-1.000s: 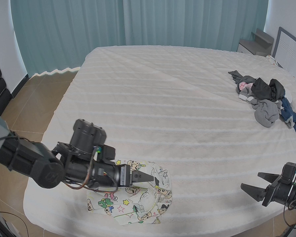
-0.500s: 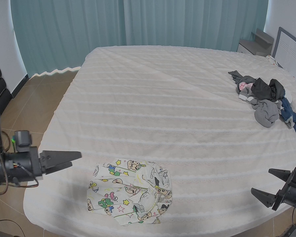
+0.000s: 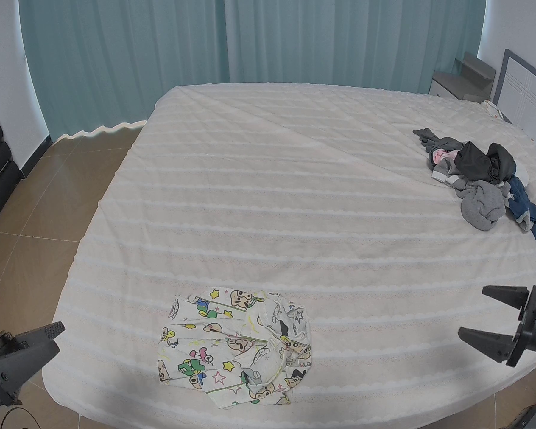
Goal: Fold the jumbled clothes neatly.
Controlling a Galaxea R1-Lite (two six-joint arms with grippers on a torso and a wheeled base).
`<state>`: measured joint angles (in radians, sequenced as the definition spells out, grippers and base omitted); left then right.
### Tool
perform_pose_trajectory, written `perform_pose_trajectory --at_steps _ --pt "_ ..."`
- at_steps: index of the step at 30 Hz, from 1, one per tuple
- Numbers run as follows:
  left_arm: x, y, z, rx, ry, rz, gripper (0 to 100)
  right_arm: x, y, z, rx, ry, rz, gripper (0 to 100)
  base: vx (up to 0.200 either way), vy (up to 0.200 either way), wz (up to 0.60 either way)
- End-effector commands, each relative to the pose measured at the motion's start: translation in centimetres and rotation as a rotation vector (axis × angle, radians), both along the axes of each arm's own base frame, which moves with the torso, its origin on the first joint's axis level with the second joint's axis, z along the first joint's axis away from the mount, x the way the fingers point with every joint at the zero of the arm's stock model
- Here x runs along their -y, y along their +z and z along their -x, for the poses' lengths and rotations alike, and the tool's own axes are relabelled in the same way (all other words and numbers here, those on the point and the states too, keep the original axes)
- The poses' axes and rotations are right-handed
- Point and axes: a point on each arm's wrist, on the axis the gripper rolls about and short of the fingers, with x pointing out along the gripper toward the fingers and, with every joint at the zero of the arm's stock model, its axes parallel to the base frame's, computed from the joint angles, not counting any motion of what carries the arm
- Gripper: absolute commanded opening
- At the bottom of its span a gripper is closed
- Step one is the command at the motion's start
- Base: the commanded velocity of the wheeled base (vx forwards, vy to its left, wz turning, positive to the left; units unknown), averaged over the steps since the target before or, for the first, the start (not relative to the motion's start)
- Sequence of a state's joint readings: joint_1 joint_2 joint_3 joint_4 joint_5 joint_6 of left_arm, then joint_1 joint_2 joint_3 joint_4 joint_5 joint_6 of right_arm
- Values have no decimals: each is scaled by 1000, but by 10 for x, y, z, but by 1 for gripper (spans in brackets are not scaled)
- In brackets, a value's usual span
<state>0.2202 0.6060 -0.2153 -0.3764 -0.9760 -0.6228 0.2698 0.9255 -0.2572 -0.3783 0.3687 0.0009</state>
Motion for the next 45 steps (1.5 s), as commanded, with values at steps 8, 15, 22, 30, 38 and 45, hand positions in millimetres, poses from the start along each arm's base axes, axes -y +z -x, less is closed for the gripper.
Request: perform_pose_trajectory --at_steps 8,15,22,30,38,45 --pt "-8 -16 -12 -82 76 0 100 -120 -20 -127 -331 137 57 100 0 0 0" --pt "-8 -17 -14 -98 74 3 100 -187 -70 -147 -412 145 196 100 0 0 0" --pt "-8 -18 -14 -98 74 2 100 -224 -100 -164 -412 126 257 100 0 0 0" --pt "-8 -18 -15 -104 71 4 100 -238 -116 -170 -420 135 282 100 0 0 0" --pt "-9 -19 -16 -113 71 6 100 -250 -128 -174 -412 131 304 100 0 0 0" --pt "-9 -19 -17 -123 71 10 100 -252 -137 -180 -409 128 319 100 0 0 0"
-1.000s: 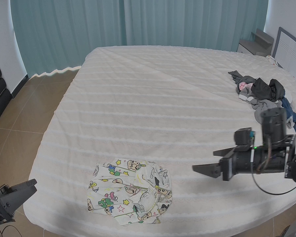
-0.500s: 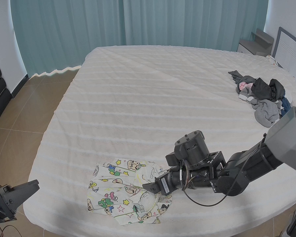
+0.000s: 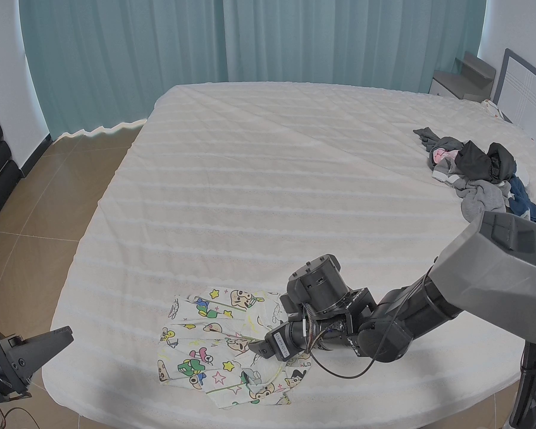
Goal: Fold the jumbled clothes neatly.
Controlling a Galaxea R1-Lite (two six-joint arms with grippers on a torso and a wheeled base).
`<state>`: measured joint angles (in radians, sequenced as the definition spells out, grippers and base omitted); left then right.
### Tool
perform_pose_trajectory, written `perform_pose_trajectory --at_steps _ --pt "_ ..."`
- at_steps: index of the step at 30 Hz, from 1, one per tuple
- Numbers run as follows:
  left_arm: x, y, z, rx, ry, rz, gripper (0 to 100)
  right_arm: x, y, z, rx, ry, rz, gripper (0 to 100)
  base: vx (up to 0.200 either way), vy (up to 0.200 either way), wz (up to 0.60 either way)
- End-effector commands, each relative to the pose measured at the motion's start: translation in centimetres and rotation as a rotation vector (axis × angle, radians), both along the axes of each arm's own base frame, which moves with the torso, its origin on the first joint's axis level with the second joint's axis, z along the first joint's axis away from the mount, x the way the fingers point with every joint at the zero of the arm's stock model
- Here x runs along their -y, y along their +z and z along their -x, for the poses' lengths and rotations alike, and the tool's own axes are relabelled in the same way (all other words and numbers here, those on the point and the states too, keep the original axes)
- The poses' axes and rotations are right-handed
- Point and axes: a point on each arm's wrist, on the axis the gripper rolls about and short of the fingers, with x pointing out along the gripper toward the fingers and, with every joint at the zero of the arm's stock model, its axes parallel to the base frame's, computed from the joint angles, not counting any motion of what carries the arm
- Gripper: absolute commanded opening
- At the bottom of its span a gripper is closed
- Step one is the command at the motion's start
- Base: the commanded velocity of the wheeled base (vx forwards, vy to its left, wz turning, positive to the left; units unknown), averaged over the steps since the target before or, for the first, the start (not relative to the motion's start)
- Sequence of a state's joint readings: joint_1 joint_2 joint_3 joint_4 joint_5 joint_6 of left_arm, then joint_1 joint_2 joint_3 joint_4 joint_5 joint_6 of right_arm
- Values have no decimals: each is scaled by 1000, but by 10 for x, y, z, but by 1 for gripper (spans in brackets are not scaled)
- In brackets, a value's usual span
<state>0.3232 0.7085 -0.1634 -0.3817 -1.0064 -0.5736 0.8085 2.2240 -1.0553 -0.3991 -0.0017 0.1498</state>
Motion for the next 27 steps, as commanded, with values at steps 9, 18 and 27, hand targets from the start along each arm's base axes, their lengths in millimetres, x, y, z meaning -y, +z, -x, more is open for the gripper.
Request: perform_pose_trajectory --at_steps 9,18,27 --pt "-1 -1 -2 -15 1 5 100 1 -16 -7 14 -23 52 0 0 0 0" --pt "-1 -1 -2 -15 1 5 100 11 -2 -4 33 -51 44 0 0 0 0" --pt "-1 -2 -2 -17 -1 6 100 47 1 -8 3 -132 65 0 0 0 0"
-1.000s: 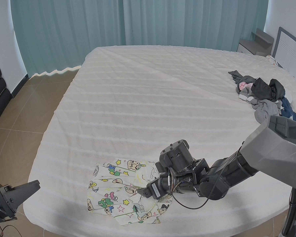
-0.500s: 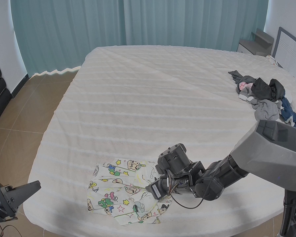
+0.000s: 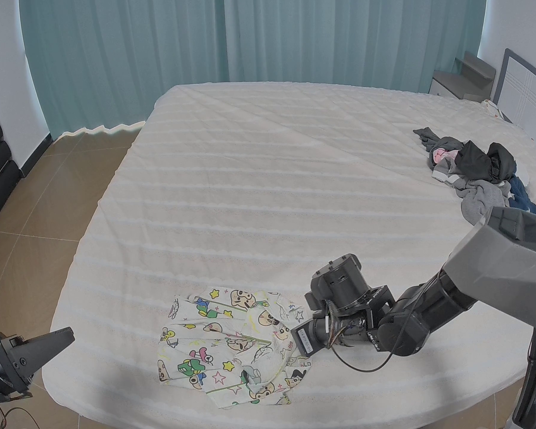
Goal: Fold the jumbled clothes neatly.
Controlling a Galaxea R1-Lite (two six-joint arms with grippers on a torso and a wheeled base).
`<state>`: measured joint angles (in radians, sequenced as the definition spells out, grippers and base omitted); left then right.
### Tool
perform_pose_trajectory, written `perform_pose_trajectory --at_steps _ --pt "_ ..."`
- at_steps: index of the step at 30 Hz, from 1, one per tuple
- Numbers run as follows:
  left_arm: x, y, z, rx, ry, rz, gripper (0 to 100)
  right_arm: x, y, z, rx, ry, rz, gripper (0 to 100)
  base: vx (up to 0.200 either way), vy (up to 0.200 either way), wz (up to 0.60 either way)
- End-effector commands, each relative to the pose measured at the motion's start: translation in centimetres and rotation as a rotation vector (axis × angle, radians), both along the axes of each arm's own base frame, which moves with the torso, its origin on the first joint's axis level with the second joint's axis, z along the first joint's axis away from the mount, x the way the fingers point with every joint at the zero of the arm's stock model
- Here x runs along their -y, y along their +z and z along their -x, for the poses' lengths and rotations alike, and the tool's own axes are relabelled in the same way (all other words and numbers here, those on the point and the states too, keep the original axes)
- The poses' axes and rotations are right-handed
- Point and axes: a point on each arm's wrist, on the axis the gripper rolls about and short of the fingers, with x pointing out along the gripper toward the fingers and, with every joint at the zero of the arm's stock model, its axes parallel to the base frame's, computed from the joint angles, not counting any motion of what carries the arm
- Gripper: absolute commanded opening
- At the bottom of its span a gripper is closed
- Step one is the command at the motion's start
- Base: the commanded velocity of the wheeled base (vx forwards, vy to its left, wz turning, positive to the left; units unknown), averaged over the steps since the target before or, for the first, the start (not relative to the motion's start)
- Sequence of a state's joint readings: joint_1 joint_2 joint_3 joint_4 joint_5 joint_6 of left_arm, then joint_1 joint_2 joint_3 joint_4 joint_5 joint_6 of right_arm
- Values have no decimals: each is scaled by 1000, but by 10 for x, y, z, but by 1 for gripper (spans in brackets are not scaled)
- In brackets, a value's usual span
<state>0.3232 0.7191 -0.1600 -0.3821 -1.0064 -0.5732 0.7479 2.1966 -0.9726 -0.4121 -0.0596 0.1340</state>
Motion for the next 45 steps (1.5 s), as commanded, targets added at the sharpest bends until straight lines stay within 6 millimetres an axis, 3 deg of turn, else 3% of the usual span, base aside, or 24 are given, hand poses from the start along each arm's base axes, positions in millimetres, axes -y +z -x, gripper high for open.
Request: perform_pose_trajectory --at_steps 1,5,9,20,21,29,33,34,37,42,45 --pt "0 -1 0 -4 1 2 100 19 6 -4 -2 -46 -1 0 0 0 0" --pt "0 -1 0 -4 -1 2 100 32 -4 -17 -17 -118 -12 0 0 0 0" --pt "0 -1 0 -4 -1 2 100 32 -15 -25 -27 -195 -54 0 0 0 0" --pt "0 -1 -1 -7 -1 3 100 47 -34 -29 -80 -260 -23 0 0 0 0" --pt "0 -1 -1 -7 -1 3 100 47 -34 -28 -81 -260 -22 100 0 0 0" --pt "0 -1 -1 -7 -1 3 100 48 -27 -32 -58 -270 -47 100 0 0 0" --pt "0 -1 -2 -11 -1 4 100 44 1 -32 21 -246 -134 100 0 0 0" --pt "-1 -1 -2 -14 -1 5 100 35 17 -23 46 -185 -189 100 0 0 0" --pt "-1 -1 -2 -14 -1 5 100 22 30 -8 34 -85 -237 100 0 0 0" --pt "-1 -1 -2 -14 -1 5 100 9 28 4 13 -11 -241 100 0 0 0" --pt "-1 -1 -2 -14 -1 5 100 0 13 14 -52 83 -236 100 0 0 0"
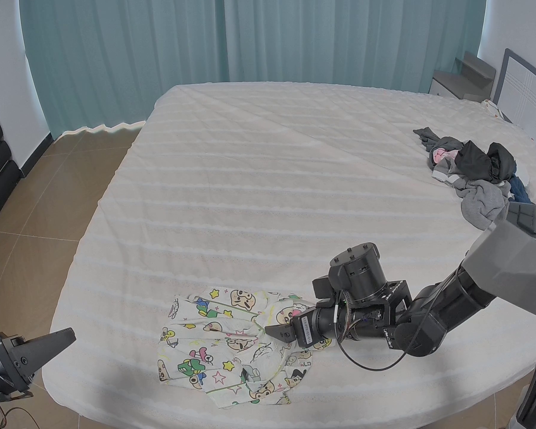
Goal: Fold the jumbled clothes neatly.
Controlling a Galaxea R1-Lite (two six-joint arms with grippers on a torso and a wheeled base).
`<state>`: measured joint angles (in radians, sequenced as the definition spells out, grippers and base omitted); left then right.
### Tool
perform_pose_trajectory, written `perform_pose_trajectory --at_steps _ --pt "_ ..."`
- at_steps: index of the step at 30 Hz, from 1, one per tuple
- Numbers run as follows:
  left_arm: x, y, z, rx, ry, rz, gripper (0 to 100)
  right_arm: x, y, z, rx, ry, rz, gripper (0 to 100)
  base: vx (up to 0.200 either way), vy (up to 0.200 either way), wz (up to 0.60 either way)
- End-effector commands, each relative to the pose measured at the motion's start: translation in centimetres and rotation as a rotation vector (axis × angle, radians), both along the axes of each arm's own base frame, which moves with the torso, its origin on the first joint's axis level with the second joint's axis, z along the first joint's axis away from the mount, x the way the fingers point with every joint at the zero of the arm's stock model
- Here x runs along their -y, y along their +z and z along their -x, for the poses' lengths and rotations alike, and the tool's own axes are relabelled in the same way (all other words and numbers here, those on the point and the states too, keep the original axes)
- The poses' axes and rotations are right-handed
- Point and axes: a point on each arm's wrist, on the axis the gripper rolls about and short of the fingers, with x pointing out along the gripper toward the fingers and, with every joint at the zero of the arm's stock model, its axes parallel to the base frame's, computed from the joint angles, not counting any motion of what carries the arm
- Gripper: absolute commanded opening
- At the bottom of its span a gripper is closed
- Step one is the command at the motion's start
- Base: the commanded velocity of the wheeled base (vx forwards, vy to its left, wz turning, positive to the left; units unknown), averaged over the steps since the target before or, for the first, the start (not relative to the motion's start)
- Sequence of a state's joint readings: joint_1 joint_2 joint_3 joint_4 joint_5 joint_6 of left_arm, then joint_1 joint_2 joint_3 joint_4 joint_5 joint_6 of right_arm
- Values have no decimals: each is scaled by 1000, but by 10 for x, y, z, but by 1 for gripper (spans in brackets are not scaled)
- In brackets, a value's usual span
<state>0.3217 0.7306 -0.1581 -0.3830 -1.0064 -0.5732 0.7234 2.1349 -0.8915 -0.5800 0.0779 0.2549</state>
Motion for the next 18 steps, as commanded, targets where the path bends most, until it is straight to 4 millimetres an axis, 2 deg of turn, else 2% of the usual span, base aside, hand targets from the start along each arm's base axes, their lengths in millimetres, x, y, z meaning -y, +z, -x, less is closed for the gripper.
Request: perform_pose_trajectory --at_steps 1,9,18 --pt "0 0 0 -2 1 1 100 -11 -8 12 -32 100 2 100 0 0 0" --pt "0 0 0 -2 1 1 100 -19 -39 12 -59 163 62 100 0 0 0" --pt "0 0 -1 -7 0 2 100 -35 -39 20 -14 212 20 100 0 0 0"
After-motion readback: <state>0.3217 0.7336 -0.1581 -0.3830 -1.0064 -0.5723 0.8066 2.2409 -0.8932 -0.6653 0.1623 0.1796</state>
